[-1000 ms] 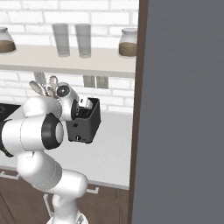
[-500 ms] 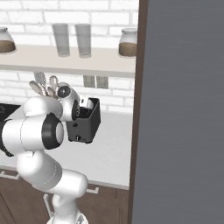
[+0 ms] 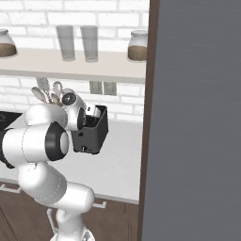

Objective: Start the toaster. Once the lever pops up, take the bread to the plate on the dining counter.

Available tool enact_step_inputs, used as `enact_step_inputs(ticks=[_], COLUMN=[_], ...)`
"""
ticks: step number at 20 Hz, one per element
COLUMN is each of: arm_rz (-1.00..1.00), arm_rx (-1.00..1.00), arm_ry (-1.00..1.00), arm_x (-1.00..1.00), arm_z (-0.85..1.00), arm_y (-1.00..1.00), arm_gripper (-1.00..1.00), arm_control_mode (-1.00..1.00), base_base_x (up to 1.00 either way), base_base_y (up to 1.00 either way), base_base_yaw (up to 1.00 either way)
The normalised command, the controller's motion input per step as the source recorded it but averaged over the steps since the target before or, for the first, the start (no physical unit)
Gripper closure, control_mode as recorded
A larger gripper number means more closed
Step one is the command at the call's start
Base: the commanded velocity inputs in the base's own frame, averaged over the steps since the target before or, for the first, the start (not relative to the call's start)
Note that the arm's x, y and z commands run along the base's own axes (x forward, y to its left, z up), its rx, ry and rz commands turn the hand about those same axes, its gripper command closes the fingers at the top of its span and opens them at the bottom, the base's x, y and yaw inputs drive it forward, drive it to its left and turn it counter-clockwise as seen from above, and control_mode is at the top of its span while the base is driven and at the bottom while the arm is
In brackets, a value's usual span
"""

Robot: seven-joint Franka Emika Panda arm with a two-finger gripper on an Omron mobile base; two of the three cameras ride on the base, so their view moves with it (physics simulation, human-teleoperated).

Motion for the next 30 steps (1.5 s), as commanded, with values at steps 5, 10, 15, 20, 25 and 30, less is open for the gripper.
enact_step_inputs(ticks=[5,10,15,20,25,30], arm_rz=[0.00,0.00,0.00,0.00,0.00,0.00], arm_rx=[0.00,0.00,0.00,0.00,0.00,0.00], arm_ry=[0.00,-0.04,-0.10,-0.08,-0.02,0.00], arm_x=[-0.09,-0.37,-0.28,-0.29,-0.33,-0.34], arm_z=[0.02,0.13,0.31,0.31,0.36,0.42], arm_y=[0.00,0.00,0.01,0.00,0.00,0.00], arm_gripper=[1.00,1.00,1.00,1.00,1.00,1.00], arm_control_mode=[-1.00,-1.00,-1.00,-1.00,-1.00,-1.00], base_base_x=[0.00,0.00,0.00,0.00,0.00,0.00], base_base_y=[0.00,0.00,0.00,0.00,0.00,0.00], base_base_yaw=[0.00,0.00,0.00,0.00,0.00,0.00])
